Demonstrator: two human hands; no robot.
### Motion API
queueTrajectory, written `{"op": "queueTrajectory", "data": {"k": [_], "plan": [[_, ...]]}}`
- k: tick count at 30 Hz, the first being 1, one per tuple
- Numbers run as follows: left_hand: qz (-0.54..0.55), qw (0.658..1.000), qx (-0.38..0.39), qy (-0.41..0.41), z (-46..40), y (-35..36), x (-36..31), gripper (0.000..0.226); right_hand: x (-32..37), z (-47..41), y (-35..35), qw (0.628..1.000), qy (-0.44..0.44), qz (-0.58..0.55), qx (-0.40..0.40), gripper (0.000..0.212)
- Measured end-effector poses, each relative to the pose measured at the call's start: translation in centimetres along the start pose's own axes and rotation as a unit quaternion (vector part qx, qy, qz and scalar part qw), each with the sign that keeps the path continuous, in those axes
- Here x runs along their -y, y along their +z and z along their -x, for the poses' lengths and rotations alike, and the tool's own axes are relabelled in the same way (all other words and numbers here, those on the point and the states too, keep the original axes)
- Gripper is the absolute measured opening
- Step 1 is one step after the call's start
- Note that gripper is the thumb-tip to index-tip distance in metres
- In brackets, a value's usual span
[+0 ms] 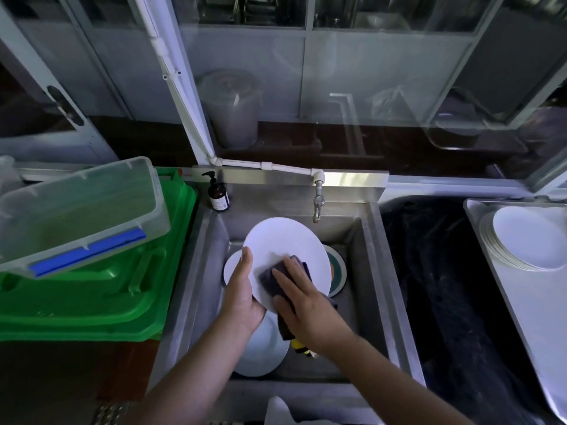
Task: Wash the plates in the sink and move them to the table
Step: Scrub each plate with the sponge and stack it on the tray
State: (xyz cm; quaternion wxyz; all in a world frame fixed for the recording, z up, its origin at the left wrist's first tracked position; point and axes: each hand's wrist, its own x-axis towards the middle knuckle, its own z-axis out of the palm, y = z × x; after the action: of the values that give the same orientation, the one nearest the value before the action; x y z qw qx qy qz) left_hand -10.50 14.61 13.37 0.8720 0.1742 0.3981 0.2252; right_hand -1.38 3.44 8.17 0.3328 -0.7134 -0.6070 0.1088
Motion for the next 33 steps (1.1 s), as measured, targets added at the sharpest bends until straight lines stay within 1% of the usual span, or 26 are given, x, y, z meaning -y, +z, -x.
{"op": "queueTrajectory", "data": {"k": [1,3,4,5,6,9,11,14,15,16,17,18,19,20,21,22,23,24,25,26,27,28,29,30,33], "plan": [[0.009,1.0,0.003,-0.007,-0.3,-0.1,-0.2,0.074,-0.6,0.2,-0.6,1.0,-0.005,0.016,0.019,0.066],[0.013,1.0,-0.012,-0.011,-0.6,0.0,-0.3,0.072,-1.9,0.8,-1.4,0.993,-0.026,0.089,0.078,0.089],[0.014,0.999,-0.028,-0.012,-0.8,0.1,-0.3,0.069,-2.4,1.0,-1.6,0.987,-0.03,0.12,0.103,0.094],[0.018,0.999,-0.04,-0.016,-0.9,0.2,-0.2,0.068,-2.8,1.2,-1.8,0.983,-0.032,0.142,0.108,0.092],[0.022,0.998,-0.048,-0.028,-1.1,0.3,0.0,0.069,-3.2,1.4,-1.8,0.982,-0.037,0.158,0.098,0.083],[0.043,0.994,-0.079,-0.055,-2.2,0.2,0.9,0.067,-4.1,1.8,-1.2,0.979,-0.063,0.192,-0.009,0.047],[0.041,0.992,-0.107,-0.049,-3.3,-0.3,1.4,0.061,-4.2,1.6,-1.2,0.973,-0.081,0.211,-0.05,0.033],[0.002,0.993,-0.108,-0.048,-4.6,-1.3,1.9,0.053,-4.8,1.2,-1.5,0.966,-0.086,0.237,-0.053,0.026],[-0.037,0.992,-0.113,-0.044,-4.9,-1.7,2.0,0.052,-5.2,1.1,-1.8,0.966,-0.085,0.239,-0.051,0.027],[-0.112,0.985,-0.128,-0.025,-5.2,-2.3,2.1,0.055,-5.5,1.0,-2.1,0.966,-0.084,0.239,-0.047,0.027],[-0.229,0.964,-0.137,0.009,-5.7,-3.1,2.0,0.064,-5.8,0.9,-2.4,0.965,-0.09,0.241,-0.042,0.027],[-0.38,0.916,-0.12,0.048,-5.9,-3.6,1.7,0.073,-6.0,0.7,-2.9,0.964,-0.102,0.244,-0.033,0.025],[-0.508,0.853,-0.08,0.09,-6.1,-4.1,1.2,0.076,-6.2,0.5,-3.6,0.962,-0.117,0.244,-0.023,0.023],[-0.594,0.796,-0.014,0.111,-6.3,-4.6,0.8,0.073,-6.3,0.2,-4.4,0.962,-0.129,0.239,-0.015,0.022],[-0.647,0.751,0.058,0.114,-6.1,-4.8,0.2,0.069,-6.4,-0.1,-5.1,0.963,-0.136,0.232,-0.006,0.022],[-0.694,0.699,0.131,0.11,-6.3,-5.3,-0.2,0.068,-6.5,-0.5,-5.9,0.964,-0.139,0.226,0.008,0.025],[-0.74,0.636,0.188,0.108,-6.0,-5.1,-0.6,0.067,-6.6,-1.0,-6.6,0.965,-0.142,0.219,0.025,0.028],[-0.782,0.569,0.224,0.118,-6.1,-5.2,-0.8,0.066,-6.6,-1.4,-7.2,0.966,-0.145,0.21,0.043,0.03],[-0.815,0.508,0.244,0.137,-5.8,-4.8,-1.1,0.064,-6.5,-1.9,-7.7,0.967,-0.149,0.199,0.063,0.032],[-0.833,0.467,0.249,0.16,-5.8,-4.4,-1.1,0.06,-6.2,-2.3,-8.1,0.966,-0.155,0.191,0.081,0.033],[-0.844,0.447,0.244,0.166,-5.7,-4.0,-1.1,0.052,-5.9,-2.6,-8.4,0.965,-0.16,0.184,0.1,0.034],[-0.841,0.454,0.24,0.17,-5.4,-3.3,-1.2,0.041,-5.6,-2.9,-8.6,0.964,-0.159,0.177,0.118,0.036],[-0.832,0.478,0.232,0.159,-5.1,-2.8,-1.2,0.029,-5.4,-3.2,-8.9,0.965,-0.152,0.17,0.132,0.038],[-0.822,0.503,0.224,0.147,-5.0,-2.5,-1.2,0.022,-5.4,-3.6,-9.2,0.965,-0.138,0.166,0.146,0.04],[-0.781,0.586,0.192,0.098,-4.8,-2.3,-0.6,0.025,-6.0,-4.6,-10.6,0.975,-0.066,0.126,0.172,0.052]]}}
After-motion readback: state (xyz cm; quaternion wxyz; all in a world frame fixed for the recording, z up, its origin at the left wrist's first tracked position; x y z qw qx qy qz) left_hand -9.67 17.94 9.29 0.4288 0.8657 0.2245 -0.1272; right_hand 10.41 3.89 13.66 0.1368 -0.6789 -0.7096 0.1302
